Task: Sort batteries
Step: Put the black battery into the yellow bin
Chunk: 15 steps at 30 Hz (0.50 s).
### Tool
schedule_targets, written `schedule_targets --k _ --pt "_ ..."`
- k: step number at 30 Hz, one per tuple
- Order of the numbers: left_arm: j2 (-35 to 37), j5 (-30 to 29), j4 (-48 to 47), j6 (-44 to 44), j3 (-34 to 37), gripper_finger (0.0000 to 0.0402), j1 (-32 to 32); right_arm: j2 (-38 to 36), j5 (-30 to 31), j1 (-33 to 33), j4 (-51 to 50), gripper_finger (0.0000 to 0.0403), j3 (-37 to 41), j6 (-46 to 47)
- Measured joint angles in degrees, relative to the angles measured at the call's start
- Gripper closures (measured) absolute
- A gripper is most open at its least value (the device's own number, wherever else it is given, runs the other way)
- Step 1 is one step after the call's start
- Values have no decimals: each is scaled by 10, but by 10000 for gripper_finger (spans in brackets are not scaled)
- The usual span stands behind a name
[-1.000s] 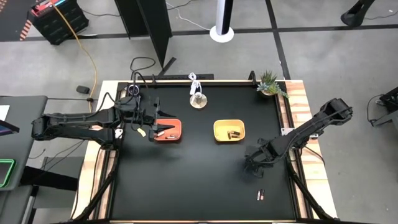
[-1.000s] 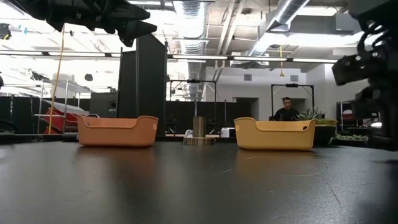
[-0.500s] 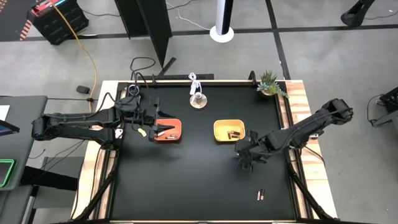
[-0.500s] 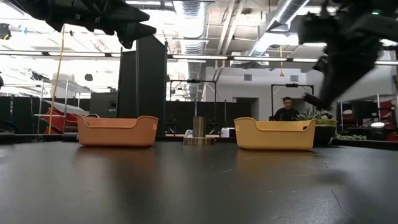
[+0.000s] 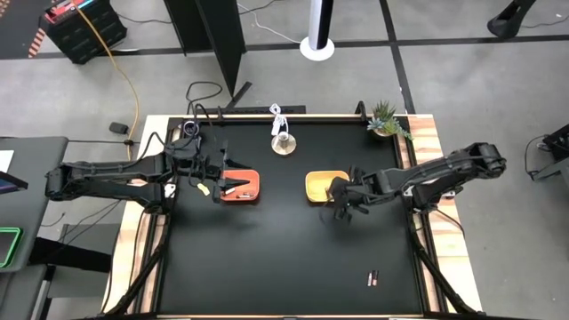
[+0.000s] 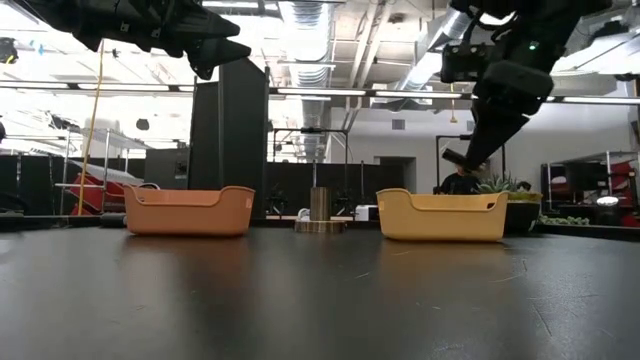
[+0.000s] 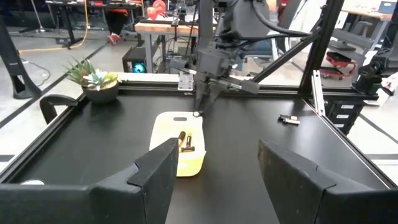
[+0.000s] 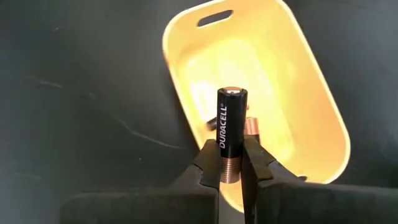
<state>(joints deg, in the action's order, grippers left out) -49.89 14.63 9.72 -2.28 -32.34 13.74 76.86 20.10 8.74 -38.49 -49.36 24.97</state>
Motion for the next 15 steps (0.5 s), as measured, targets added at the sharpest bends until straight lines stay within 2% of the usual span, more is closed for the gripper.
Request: schedule_targets --k 4,11,15 --pt "0 0 17 0 8 184 0 0 0 -23 1 342 0 0" --pt "0 -14 54 4 42 184 0 0 11 -56 18 248 0 -1" --pt "0 -19 50 9 45 184 0 0 11 -64 26 212 0 -5"
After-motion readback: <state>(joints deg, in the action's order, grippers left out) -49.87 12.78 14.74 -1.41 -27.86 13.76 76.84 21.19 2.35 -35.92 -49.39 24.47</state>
